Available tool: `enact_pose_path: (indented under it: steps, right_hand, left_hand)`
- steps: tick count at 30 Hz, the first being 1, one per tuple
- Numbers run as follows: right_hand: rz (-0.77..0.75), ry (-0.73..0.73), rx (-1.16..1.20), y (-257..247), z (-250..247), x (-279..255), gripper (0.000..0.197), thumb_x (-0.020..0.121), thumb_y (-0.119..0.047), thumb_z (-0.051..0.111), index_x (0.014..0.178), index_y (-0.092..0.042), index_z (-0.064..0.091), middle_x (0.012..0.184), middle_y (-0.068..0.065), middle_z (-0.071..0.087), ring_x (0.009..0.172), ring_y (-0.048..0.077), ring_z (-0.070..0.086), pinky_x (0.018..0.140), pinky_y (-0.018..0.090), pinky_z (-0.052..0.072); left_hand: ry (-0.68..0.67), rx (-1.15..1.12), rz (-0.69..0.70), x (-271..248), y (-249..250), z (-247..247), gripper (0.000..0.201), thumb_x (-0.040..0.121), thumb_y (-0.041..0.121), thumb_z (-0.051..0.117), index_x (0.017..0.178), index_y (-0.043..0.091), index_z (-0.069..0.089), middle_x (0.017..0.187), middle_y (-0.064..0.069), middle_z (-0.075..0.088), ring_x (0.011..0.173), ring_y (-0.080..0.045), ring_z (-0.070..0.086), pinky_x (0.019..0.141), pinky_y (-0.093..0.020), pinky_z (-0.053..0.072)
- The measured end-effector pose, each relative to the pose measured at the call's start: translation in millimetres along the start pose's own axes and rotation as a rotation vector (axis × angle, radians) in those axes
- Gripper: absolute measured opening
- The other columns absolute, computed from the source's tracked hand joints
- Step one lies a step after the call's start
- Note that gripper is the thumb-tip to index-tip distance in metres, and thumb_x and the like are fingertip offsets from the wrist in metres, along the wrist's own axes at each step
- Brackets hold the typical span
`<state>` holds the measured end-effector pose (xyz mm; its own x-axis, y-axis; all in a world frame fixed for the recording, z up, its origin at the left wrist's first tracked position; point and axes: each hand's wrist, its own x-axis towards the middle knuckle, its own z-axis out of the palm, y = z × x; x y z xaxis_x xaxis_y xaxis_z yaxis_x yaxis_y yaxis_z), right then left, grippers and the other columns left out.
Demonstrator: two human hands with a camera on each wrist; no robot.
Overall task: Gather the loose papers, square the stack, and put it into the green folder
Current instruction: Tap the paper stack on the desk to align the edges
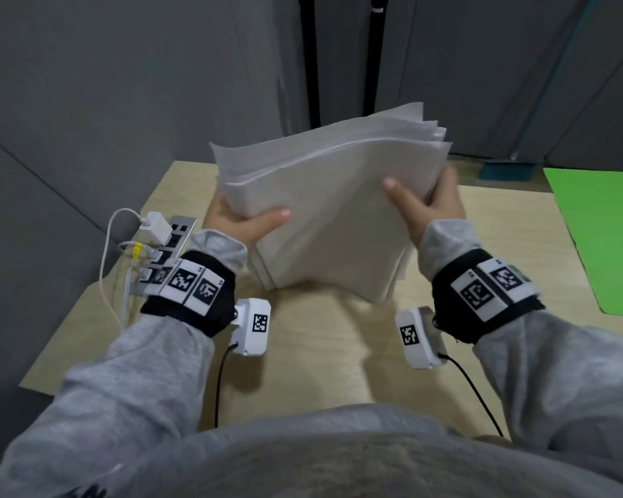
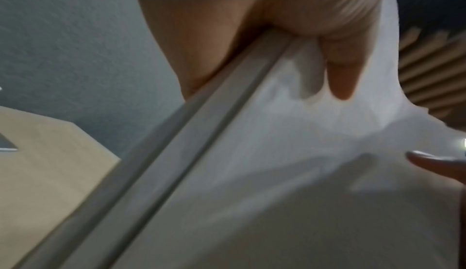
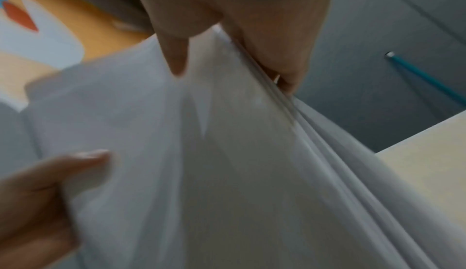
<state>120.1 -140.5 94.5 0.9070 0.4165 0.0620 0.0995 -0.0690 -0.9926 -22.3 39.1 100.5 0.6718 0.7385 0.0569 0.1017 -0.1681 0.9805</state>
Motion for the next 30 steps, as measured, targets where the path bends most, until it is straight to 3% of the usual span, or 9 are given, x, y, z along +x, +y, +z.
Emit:
enact_pose_path:
  steps: [3,6,11,15,18,22,25,28,30]
  right_hand:
    - [-0.004,-0.026,-0.139,4,11,-1,0.034,0.088,-0.023,0.061,0.122,-0.026,0.056,0.092,-0.010,0.064,0.094,0.015,0.065,0.084,0.029,0.052]
    - [-0.174,0.089,0.026,-10,11,-5,0.028,0.091,-0.021,0.055,0.116,-0.034,0.054,0.086,-0.025,0.064,0.082,-0.004,0.062,0.078,0.027,0.054]
    - [-0.209,0.103,0.122,-9,1,-6,0.048,0.082,-0.020,0.069,0.121,-0.028,0.043,0.100,-0.016,0.062,0.087,-0.003,0.064,0.075,0.025,0.055]
    - [-0.233,0.080,0.013,-13,2,-3,0.044,0.081,-0.017,0.066,0.111,-0.043,0.047,0.097,-0.010,0.065,0.088,0.011,0.067,0.078,0.042,0.058]
    - [-0.401,0.077,0.028,-25,3,-5,0.057,0.083,-0.004,0.062,0.128,-0.029,0.039,0.105,-0.004,0.057,0.090,0.003,0.063,0.080,0.027,0.055]
    - [-0.595,0.101,-0.091,-33,3,-3,0.051,0.083,0.000,0.058,0.131,-0.017,0.048,0.119,0.005,0.051,0.115,0.009,0.052,0.101,0.035,0.045]
    - [-0.642,0.108,-0.257,-34,1,3,0.041,0.085,-0.001,0.053,0.123,-0.015,0.060,0.113,0.001,0.053,0.105,-0.013,0.045,0.093,0.007,0.036]
    - [-0.662,0.117,-0.334,-33,1,4,0.034,0.086,-0.003,0.051,0.117,-0.013,0.063,0.110,0.000,0.058,0.100,-0.017,0.044,0.092,0.004,0.034]
    - [-0.656,0.133,-0.333,-33,2,4,0.029,0.084,-0.003,0.053,0.110,-0.010,0.064,0.106,0.001,0.058,0.098,-0.011,0.046,0.090,0.006,0.035]
  left_hand:
    - [-0.008,0.091,-0.053,-6,0,10,0.022,0.079,0.017,0.074,0.088,0.019,0.055,0.069,0.013,0.056,0.060,-0.002,0.058,0.045,0.003,0.038]
    - [0.136,0.013,-0.016,-4,9,6,0.017,0.081,0.021,0.071,0.088,0.020,0.056,0.072,0.011,0.059,0.061,0.004,0.058,0.047,-0.002,0.043]
    - [0.092,0.004,0.069,-2,6,-5,0.069,0.054,0.037,0.079,0.113,0.009,0.056,0.094,0.001,0.067,0.084,-0.006,0.067,0.067,-0.019,0.055]
    - [0.129,0.013,0.219,-9,20,7,0.048,0.073,0.008,0.076,0.108,0.028,0.050,0.095,0.012,0.060,0.076,0.011,0.062,0.063,-0.009,0.050]
    - [0.171,-0.021,0.439,-10,32,9,0.056,0.078,0.000,0.070,0.121,0.024,0.045,0.102,0.003,0.055,0.084,-0.007,0.059,0.074,-0.024,0.053]
    - [0.155,-0.011,0.554,-6,34,9,0.030,0.086,0.005,0.064,0.116,0.011,0.061,0.097,-0.009,0.058,0.086,-0.018,0.060,0.078,-0.037,0.053]
    - [0.196,0.092,0.621,-4,30,6,0.019,0.089,0.004,0.058,0.103,0.013,0.066,0.098,-0.007,0.058,0.091,-0.013,0.059,0.081,-0.029,0.050]
    - [0.102,0.042,0.630,-4,27,5,0.030,0.092,0.004,0.053,0.119,0.014,0.061,0.106,-0.016,0.056,0.095,-0.031,0.058,0.085,-0.048,0.050]
    - [0.099,0.074,0.633,-4,29,5,0.031,0.090,0.000,0.052,0.117,0.014,0.061,0.106,-0.013,0.056,0.096,-0.027,0.057,0.087,-0.043,0.049]
